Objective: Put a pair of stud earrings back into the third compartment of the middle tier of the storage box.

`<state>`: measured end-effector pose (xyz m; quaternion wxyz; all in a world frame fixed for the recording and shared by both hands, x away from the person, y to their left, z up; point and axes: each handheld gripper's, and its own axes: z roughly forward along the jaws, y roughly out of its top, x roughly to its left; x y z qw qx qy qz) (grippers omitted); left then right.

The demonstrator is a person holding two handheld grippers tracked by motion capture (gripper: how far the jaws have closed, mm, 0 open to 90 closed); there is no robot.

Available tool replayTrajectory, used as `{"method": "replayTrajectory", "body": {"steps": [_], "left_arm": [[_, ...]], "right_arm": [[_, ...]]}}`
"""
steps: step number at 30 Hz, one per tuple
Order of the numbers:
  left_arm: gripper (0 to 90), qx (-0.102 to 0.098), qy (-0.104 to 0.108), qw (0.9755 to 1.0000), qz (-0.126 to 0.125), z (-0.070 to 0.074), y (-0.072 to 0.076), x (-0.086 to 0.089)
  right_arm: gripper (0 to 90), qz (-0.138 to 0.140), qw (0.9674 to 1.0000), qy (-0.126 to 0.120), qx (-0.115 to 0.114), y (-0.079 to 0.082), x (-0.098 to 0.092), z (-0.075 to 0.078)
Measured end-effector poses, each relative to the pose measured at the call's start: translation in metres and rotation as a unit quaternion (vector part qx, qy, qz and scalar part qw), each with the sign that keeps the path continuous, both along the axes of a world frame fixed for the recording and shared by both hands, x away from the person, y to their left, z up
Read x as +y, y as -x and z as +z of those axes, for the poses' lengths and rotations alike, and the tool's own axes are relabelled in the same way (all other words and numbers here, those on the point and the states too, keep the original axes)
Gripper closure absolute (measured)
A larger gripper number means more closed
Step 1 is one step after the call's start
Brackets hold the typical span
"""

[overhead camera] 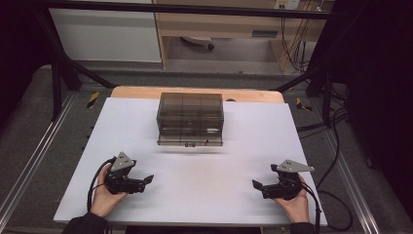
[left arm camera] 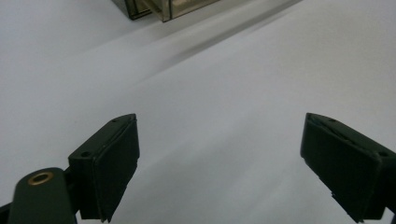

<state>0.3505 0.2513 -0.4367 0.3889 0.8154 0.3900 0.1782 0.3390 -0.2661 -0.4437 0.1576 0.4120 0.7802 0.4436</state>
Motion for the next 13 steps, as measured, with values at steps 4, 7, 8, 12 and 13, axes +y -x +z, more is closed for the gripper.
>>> {"method": "replayTrajectory", "body": {"steps": [4,7,8,12,13], "left_arm": [[11.1,0.003,0.010,0.9999,0.008,0.000,0.001,0.008],[11.1,0.005,0.009,0.9999,0.011,-0.002,-0.001,0.012],[11.1,0.007,0.011,0.9998,0.013,-0.003,-0.001,0.013],[11.1,0.011,0.008,0.9998,0.014,-0.004,-0.002,0.015],[11.1,0.010,0.009,0.9998,0.013,-0.004,-0.002,0.015]], "right_arm": [[0.6,-0.003,1.0000,-0.007,0.002,0.001,-0.001,-0.001],[0.6,-0.002,1.0000,-0.004,0.003,0.001,-0.002,-0.002],[0.6,-0.002,1.0000,-0.003,0.003,0.001,-0.002,-0.002],[0.6,0.001,1.0000,-0.002,0.005,0.001,-0.001,-0.003],[0.6,0.001,1.0000,-0.001,0.005,0.001,-0.001,-0.003]]}}
